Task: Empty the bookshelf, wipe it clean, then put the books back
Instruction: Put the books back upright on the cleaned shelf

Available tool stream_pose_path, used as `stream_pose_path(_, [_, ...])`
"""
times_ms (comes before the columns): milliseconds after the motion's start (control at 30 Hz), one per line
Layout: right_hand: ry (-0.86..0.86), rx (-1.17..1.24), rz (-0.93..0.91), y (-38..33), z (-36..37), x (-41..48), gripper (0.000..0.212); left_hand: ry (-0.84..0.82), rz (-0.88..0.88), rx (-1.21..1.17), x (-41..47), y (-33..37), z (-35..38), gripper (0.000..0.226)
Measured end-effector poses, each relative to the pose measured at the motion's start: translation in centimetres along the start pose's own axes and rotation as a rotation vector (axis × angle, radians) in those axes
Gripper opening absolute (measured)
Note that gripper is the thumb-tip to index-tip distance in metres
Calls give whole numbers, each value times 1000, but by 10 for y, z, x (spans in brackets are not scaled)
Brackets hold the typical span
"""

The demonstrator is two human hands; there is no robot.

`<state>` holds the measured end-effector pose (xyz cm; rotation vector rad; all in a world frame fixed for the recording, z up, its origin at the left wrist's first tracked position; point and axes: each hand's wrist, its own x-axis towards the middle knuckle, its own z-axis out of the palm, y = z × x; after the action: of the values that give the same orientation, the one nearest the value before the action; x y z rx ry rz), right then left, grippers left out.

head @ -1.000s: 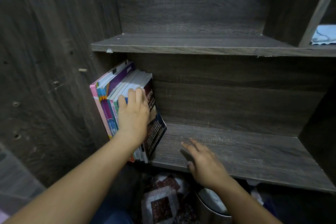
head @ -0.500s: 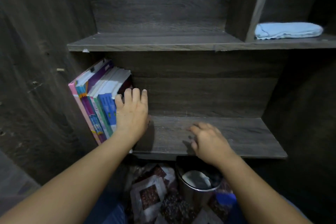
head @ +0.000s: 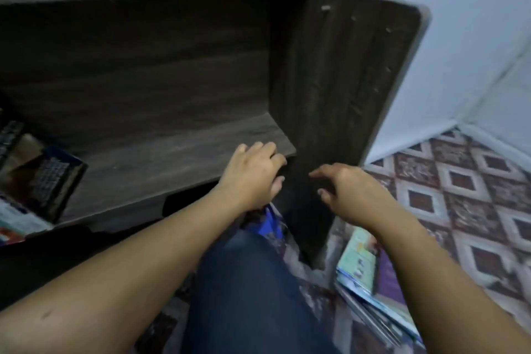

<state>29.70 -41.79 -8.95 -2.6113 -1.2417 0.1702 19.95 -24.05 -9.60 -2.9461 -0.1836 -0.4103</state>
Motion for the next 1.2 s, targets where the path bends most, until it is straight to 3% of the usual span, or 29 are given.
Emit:
stream_pose_path(100, [-69, -22, 156, 58, 10, -25, 42, -94, 98, -153, 22, 42, 18, 36])
stream_pose_path(333, [-280, 65, 423, 157, 92, -67, 44, -359, 314, -260, 47, 132, 84, 38])
stream_pose_path(600, [-422, -36, 654, 212, 184, -105, 67, -595, 350, -263, 67, 196, 154, 48])
stream_pose_path(967, [-320, 278, 1101, 236, 242, -98, 141, -646, 362, -222, 49, 196, 184, 47])
stream_pose_path(1200, [-334, 299, 1250, 235, 240, -86, 142, -708, 361, -266, 45, 195, 177, 43])
